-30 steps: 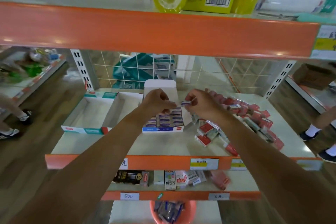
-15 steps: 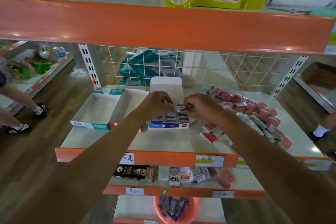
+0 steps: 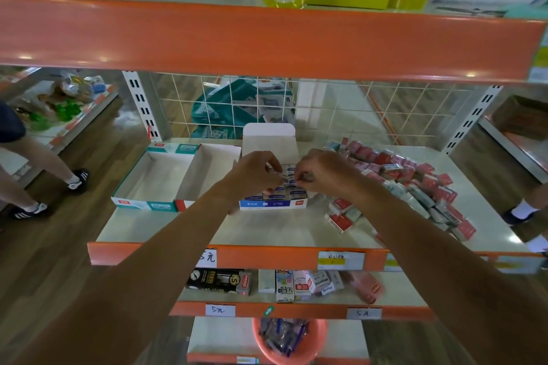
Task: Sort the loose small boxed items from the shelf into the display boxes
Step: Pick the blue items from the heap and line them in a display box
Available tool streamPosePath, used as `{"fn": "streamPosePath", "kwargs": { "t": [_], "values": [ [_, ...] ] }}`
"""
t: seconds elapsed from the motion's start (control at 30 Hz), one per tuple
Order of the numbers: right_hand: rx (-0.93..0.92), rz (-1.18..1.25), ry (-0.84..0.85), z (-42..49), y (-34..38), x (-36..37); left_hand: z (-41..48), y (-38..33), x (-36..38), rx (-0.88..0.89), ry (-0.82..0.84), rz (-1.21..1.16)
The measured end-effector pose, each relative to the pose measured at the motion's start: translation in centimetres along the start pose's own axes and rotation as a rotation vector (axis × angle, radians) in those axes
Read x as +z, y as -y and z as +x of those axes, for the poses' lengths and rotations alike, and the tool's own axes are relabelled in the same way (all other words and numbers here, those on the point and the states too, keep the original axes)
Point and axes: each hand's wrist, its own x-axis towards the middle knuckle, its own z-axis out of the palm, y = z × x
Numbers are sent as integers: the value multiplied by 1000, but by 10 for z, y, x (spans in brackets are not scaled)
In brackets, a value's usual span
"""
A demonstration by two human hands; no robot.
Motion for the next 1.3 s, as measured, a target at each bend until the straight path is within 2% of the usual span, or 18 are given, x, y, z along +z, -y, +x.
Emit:
{"fn": "streamPosePath", "kwargs": {
  "t": [0.27,0.4,0.5,0.73,1.0,1.2,1.3],
  "values": [
    [-20,-2,-30,0,-2,8,-6,-2,4,92,-99,134],
    [-13,60,-7,-5,-7,1,-8,-6,10,129,-110,173],
    [46,111,-62,-11,-15,-7,-8,-10,19,170,-127,203],
    [49,108,-75,-20,-19,-6,-6,-16,33,218,-116,291],
    [26,5,-91,-18,-17,-1,-4,-17,34,193,-106,407],
    [64,-167,-107,-25,-19,-5,-1,-24,35,238,-87,488],
    [102,-242,-115,-31,-22,-8,3,-35,36,270,-134,484]
  ]
}}
